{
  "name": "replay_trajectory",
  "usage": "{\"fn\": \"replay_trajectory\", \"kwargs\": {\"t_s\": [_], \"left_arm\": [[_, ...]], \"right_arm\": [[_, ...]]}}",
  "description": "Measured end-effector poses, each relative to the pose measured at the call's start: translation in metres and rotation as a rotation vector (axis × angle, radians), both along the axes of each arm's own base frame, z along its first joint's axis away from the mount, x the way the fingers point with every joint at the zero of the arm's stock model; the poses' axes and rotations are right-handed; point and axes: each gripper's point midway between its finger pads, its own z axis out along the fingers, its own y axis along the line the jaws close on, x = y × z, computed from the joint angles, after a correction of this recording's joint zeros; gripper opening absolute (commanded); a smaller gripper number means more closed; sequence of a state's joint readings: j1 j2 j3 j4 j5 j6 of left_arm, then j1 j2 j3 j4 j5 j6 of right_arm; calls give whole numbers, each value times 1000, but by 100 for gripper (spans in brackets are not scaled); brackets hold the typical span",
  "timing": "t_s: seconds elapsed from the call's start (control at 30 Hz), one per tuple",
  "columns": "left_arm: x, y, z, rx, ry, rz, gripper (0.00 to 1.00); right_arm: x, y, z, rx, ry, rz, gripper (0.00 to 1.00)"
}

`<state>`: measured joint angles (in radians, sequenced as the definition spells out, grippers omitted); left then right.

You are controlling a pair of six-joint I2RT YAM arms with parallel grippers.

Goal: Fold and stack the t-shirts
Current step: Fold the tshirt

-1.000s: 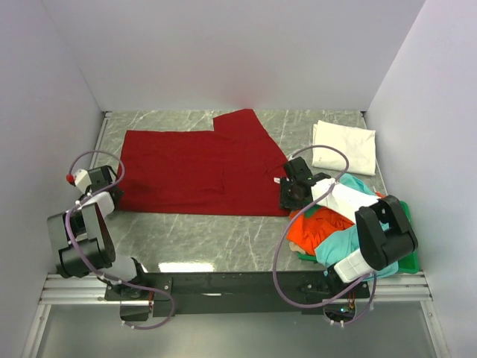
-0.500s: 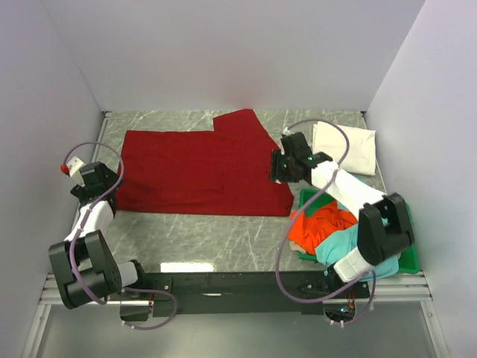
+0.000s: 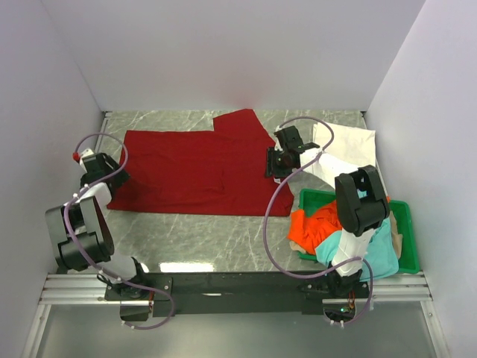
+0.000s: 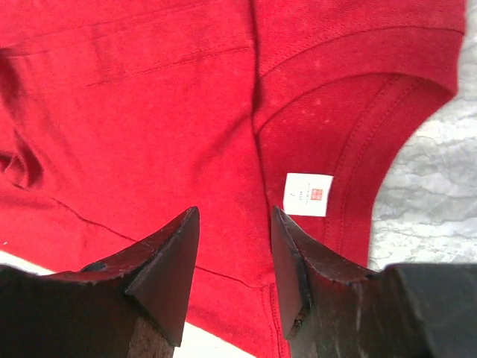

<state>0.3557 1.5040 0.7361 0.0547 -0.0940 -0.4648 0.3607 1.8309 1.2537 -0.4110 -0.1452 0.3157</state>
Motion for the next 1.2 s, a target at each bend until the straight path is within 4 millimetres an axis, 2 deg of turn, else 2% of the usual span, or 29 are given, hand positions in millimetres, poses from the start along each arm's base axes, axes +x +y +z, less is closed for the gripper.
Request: {"fn": "replay_trajectory", "kwargs": {"t_s": [0.13,0.47,0.6,0.83,1.0,1.07,1.13,1.2], "left_arm": [[8,2,0,0,1,-2,72],[25,-4,-25,-6,89,-39,61],[33,-6,-24,13,96,-50,54],[34,-5,-22,35,100,-46,42],[36,-5,-19,45,101,-45,26],[38,-4,-17,53,100,-42,23],[39,-5,-17,58,101,-42,12],[39,-5,-19,63,110,-44,6]], "right_arm": [[2,4,3,19,-8,17,50],[2,8,-4,31,1,37,50],[2,8,-4,32,0,40,50],[3,8,-3,33,-4,41,49],[3,8,-3,32,-4,43,49],[3,8,-3,32,-4,42,49],[3,8,-3,32,-4,42,49],[3,8,-4,31,-3,42,49]]}}
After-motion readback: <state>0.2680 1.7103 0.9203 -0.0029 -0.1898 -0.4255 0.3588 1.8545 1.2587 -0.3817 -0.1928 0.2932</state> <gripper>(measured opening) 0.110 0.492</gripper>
